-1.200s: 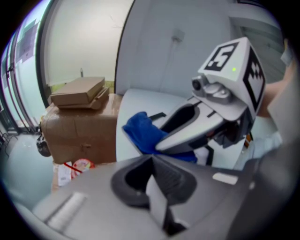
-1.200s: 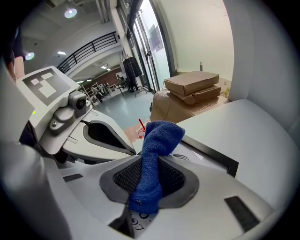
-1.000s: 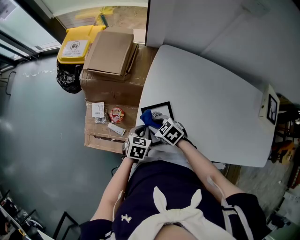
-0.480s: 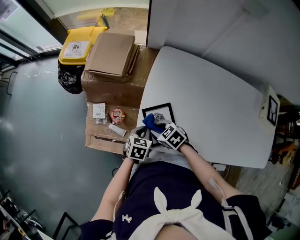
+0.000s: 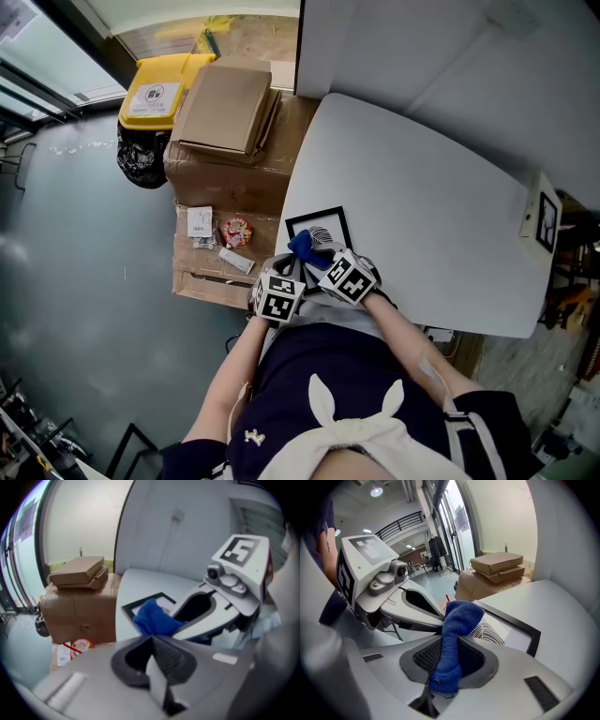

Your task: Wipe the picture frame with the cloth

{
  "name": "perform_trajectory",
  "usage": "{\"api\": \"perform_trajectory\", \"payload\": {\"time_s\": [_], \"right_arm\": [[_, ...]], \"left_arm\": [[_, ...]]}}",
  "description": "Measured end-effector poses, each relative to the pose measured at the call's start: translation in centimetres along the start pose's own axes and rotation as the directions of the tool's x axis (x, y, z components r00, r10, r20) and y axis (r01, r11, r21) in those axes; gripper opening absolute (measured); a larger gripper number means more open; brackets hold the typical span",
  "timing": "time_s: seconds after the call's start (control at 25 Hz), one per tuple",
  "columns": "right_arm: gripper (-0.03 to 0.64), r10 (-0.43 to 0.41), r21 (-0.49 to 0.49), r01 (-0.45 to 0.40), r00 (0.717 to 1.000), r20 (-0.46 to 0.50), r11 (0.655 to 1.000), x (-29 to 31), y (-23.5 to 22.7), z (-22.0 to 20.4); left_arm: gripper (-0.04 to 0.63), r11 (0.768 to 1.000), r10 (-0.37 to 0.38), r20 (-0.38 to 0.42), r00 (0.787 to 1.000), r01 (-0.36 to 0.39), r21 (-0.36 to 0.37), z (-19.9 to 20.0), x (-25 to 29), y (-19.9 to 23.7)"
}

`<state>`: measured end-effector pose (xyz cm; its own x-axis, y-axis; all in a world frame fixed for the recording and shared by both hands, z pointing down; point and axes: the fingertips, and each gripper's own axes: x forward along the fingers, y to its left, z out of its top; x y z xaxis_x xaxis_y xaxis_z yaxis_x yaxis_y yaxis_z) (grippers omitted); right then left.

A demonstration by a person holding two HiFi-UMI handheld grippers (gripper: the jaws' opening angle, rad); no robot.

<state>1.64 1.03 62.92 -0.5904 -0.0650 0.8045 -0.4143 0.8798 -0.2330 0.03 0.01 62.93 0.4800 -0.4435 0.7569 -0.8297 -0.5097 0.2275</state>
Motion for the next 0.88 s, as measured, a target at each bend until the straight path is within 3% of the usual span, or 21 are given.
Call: {"api": "perform_trajectory", "payload": {"time_s": [0.4, 0.88], "right_arm": [[0.084, -0.046, -0.05, 0.044, 0.999, -0.027, 0.998, -0.8, -1.2, -0.5], [0.084, -0.101, 0.031, 0.102, 0.994, -0.033, 0.994, -2.5, -4.0, -2.1]], "left_arm": [[0.005, 1.0, -0.001, 0.002, 1.0, 0.001, -0.001, 0.0, 0.0, 0.0], [0.005, 1.0, -0.002, 0.005, 1.0, 0.002, 0.004, 0.0, -0.1, -0.1]]}}
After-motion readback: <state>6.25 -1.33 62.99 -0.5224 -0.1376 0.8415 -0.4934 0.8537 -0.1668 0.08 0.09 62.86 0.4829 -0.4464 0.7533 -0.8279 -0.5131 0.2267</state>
